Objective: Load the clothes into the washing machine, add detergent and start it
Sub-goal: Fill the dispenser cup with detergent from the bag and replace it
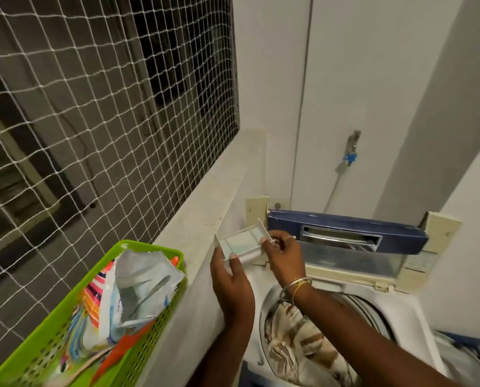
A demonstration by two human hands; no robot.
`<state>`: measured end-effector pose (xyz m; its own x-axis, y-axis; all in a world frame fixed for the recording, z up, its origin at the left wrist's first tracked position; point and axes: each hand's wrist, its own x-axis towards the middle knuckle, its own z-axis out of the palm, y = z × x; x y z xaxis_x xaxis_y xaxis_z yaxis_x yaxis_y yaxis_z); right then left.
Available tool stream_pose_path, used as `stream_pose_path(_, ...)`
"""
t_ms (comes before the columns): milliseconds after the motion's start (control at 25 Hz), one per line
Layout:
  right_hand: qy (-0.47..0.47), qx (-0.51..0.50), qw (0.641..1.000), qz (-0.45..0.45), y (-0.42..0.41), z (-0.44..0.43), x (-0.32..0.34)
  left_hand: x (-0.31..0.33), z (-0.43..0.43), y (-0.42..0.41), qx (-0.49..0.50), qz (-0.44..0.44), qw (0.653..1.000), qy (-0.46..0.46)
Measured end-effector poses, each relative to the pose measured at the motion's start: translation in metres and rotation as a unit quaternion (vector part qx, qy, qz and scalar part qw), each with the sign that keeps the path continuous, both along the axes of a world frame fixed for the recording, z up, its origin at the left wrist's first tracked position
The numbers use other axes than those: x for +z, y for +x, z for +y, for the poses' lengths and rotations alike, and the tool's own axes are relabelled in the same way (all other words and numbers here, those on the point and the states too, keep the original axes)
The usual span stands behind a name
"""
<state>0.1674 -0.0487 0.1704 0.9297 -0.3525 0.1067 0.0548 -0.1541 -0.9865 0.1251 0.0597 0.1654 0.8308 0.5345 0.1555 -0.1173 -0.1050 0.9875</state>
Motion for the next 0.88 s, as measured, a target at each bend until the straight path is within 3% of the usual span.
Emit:
stream_pose_path(280,0.002,-0.095,0.995,0.007,-0.063,-0.052,-0.017,-0.028,-0.032,-0.023,-0.104,0.030,0.994,0.023)
stream_pose_path(520,-0.005,-0.108,0.992,0.059,-0.100,-0.114,-0.054,-0.077,-0.072,-0.029,-0.205,0.128,0.965,0.098)
stream_pose_path(680,-0.030,-0.090,0.989,0.117,-0.104,-0.156,-0.088,-0.117,-0.102,-0.029,-0.230,0.137,0.950,0.164)
stream_pose_path(880,-0.138,-0.015,0.975,0.175,-0.090,-0.199,-0.144,-0.171,-0.139,-0.012,-0.231,0.231,0.941,0.085)
